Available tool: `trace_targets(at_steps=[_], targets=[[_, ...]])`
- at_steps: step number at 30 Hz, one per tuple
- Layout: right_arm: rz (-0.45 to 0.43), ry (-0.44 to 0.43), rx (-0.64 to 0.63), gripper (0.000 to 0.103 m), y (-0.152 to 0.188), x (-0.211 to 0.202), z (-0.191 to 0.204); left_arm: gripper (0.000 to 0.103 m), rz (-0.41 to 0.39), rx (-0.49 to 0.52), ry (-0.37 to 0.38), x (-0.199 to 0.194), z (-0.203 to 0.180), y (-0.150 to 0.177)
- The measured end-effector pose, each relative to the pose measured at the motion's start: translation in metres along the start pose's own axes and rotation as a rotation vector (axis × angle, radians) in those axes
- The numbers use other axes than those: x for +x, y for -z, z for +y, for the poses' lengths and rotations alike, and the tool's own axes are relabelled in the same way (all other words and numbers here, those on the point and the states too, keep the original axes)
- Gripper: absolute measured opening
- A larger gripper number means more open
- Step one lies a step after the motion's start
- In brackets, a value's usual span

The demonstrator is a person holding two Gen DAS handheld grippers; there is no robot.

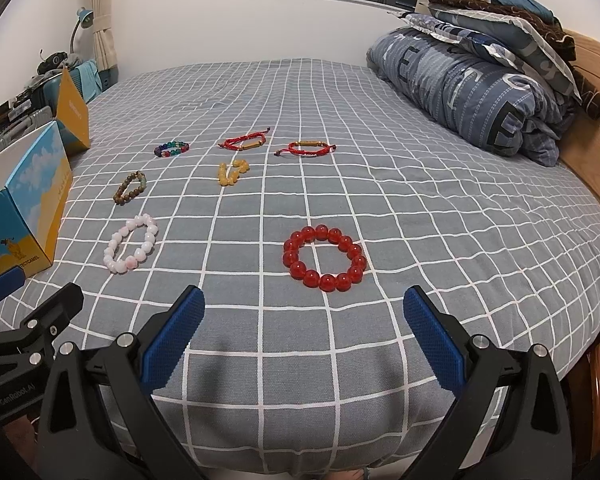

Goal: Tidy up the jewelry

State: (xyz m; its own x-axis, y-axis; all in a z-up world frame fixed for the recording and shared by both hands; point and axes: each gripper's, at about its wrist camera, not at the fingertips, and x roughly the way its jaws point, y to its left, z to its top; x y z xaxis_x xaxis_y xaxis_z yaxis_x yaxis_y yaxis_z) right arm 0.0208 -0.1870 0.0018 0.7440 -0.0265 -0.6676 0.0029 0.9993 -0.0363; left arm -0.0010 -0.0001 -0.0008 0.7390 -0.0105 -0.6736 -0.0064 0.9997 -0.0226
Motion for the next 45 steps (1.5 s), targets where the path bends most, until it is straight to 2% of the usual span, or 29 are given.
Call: trace_targets(at_steps=[39,45], targets=[[-0.007,0.002,-0.003,0.096,-0.002,-0.004,-0.001,0.097,-0.014,0.011,-0.02,-0.003,-0.001,0.0],[0.023,0.002,0.005,0.096,-0.02,-0.002,-0.007,0.097,0.0,0.033,-0.054,0.0,-0.007,-0.013]])
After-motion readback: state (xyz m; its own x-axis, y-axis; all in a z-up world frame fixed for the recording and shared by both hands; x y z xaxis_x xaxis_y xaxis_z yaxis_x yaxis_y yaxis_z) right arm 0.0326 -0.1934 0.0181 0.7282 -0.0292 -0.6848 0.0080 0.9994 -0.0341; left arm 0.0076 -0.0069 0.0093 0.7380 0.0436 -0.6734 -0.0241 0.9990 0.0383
